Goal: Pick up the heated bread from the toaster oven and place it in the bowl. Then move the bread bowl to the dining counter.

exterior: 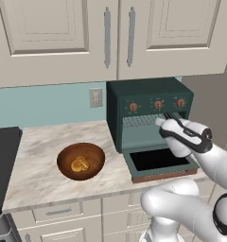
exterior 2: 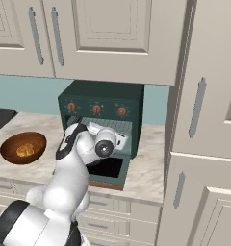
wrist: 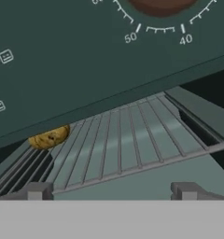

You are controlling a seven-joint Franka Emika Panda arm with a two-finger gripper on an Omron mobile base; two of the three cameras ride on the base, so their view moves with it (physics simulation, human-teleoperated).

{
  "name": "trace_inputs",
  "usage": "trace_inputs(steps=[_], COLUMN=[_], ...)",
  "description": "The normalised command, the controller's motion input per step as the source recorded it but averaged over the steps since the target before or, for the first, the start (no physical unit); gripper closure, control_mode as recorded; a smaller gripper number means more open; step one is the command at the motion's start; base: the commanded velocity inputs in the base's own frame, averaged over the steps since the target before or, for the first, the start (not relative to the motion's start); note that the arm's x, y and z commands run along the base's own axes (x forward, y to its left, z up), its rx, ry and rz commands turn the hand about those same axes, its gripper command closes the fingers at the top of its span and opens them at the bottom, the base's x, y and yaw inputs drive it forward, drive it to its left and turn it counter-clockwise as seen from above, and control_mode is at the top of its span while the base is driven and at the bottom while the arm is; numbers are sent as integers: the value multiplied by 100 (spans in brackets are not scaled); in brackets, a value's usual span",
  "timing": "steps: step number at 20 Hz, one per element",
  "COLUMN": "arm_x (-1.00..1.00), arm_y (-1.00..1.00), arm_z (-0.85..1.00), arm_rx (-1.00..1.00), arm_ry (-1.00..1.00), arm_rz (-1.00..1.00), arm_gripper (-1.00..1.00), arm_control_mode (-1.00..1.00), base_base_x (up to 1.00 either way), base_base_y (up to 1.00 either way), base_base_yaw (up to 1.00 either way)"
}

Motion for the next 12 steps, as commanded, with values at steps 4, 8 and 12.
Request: trace_inputs(steps=[4, 8, 12], arm_x=[15, 0, 20], arm_y=[0, 0, 1], arm_z=[-4, -20, -3], arm_rx=[1, 1, 0], arm_ry=[0, 0, 0], arm_rz=[0, 0, 0], arm_gripper=[-100, -100, -100], arm_control_mode=[-100, -100, -100], base_base_x=[0, 0, 0], base_base_y=[0, 0, 0], base_base_yaw=[0, 0, 0])
